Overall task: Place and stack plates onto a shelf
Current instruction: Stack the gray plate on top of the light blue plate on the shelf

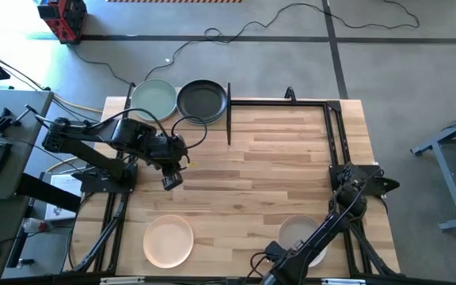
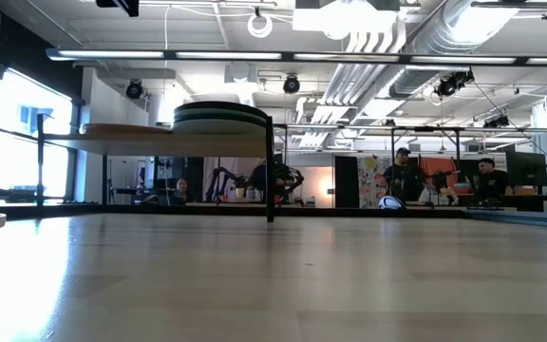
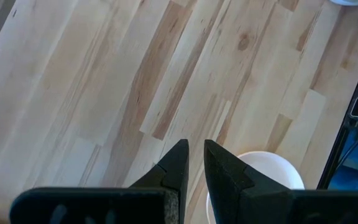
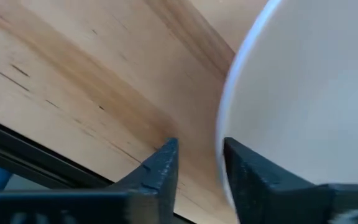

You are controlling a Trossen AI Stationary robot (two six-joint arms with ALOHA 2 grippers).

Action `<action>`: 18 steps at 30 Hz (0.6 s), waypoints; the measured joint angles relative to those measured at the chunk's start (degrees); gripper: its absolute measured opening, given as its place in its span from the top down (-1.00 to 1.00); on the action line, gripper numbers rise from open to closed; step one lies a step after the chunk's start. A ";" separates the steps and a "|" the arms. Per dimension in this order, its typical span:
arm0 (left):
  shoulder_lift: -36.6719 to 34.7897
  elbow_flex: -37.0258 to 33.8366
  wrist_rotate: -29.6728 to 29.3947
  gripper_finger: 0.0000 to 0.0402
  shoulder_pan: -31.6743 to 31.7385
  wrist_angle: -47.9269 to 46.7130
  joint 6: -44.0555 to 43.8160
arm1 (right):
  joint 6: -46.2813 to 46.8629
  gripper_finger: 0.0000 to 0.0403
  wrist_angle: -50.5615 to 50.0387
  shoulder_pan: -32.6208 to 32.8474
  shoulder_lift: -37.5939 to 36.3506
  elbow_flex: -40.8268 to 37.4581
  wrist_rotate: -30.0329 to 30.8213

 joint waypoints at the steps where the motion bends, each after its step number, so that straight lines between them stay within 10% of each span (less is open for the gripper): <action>1: 0.00 0.00 0.00 0.79 0.01 -0.01 0.00 | 0.00 0.49 0.01 0.02 0.02 0.01 0.03; 7: 0.00 0.00 -0.01 0.79 -0.02 0.00 -0.02 | -0.42 0.94 -1.84 -0.24 -0.23 -0.23 -0.66; 18: 0.00 0.00 -0.01 0.79 1.55 -0.02 -3.13 | -7.06 1.00 -6.42 -1.54 -5.07 -0.32 0.95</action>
